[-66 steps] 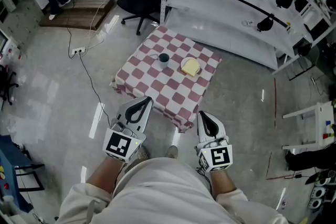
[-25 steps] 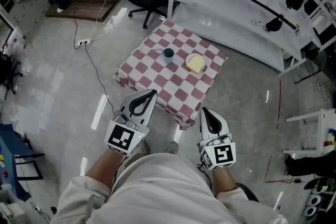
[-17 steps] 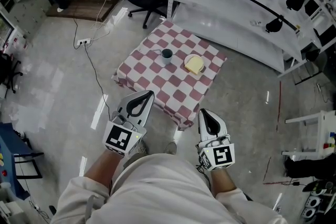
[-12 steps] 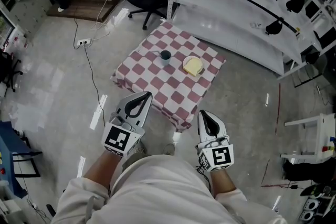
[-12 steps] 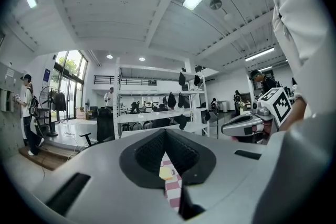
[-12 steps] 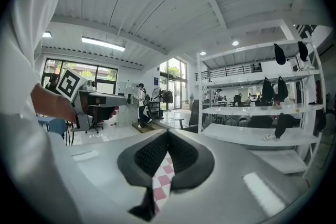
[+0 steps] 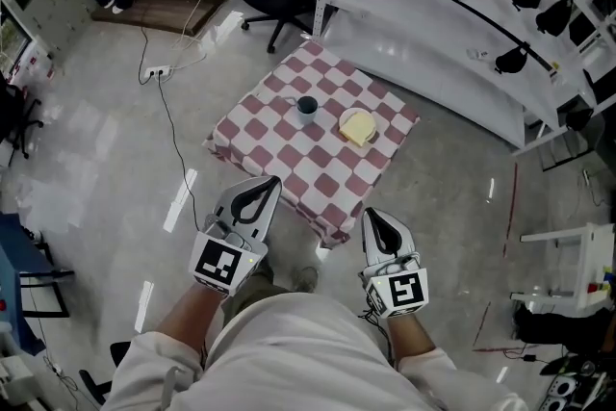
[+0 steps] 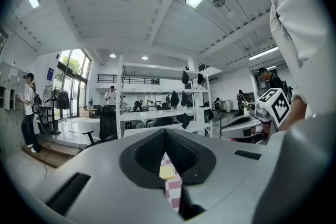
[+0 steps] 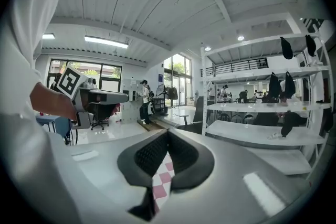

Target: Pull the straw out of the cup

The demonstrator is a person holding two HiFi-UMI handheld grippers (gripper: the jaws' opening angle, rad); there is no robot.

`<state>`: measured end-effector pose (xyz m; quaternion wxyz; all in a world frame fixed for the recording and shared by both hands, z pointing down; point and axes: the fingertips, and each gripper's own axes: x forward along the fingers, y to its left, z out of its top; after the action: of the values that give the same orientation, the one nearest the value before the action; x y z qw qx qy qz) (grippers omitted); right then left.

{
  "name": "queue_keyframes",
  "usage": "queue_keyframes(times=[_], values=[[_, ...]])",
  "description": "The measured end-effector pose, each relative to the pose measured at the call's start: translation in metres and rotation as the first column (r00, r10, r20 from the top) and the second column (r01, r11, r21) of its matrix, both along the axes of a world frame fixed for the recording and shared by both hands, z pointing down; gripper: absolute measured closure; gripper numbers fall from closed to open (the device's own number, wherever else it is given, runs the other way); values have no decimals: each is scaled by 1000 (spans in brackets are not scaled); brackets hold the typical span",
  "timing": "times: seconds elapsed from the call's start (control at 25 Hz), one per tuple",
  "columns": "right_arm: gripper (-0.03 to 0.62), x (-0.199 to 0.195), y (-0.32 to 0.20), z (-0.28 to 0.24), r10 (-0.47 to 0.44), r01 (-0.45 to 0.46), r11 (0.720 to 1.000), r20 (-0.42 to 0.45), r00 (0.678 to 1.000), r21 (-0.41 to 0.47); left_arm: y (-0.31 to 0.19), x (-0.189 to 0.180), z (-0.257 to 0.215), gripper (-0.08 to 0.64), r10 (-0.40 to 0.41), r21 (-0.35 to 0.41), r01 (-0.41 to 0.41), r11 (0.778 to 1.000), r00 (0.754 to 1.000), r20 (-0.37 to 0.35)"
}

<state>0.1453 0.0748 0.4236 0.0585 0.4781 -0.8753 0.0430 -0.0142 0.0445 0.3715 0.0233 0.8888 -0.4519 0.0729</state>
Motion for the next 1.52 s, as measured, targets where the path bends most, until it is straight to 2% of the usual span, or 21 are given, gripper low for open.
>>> queue_keyframes(times=[0.12, 0.28, 0.52, 0.84, 1.12, 1.36, 1.44, 1.52], values=[[581, -10, -15, 2, 12, -12, 1000, -8, 1000, -5, -16, -13, 5, 554, 16, 19, -17, 1000, 1000, 27], [581, -31, -37, 1, 40, -40, 999, -22, 999, -9, -42, -30, 8, 554, 38, -10, -38, 999, 999, -18], [581, -59, -75, -2, 92, -92, 996, -31, 995, -1, -90, -57, 10, 554, 103, 14, -103, 995, 995, -4], [581, -91, -113, -4, 170, -170, 985, -39, 985, 4, -135, -80, 2, 554, 178, -4, -179, 984, 983, -42], [581, -99, -140, -6, 159, -158, 987, -46, 986, 14, -155, -87, 5, 554, 173, 5, -172, 985, 984, -45], [580, -95, -154, -10, 104, -103, 994, -45, 994, 23, -160, -81, 3, 554, 137, 2, -137, 991, 990, -42], [546, -93, -157, -13, 87, -86, 996, -29, 996, 26, -161, -79, 1, 554, 127, -5, -128, 992, 991, -45], [467, -92, -160, -13, 60, -60, 998, -16, 998, 23, -165, -78, 2, 554, 120, 8, -120, 993, 992, -31]])
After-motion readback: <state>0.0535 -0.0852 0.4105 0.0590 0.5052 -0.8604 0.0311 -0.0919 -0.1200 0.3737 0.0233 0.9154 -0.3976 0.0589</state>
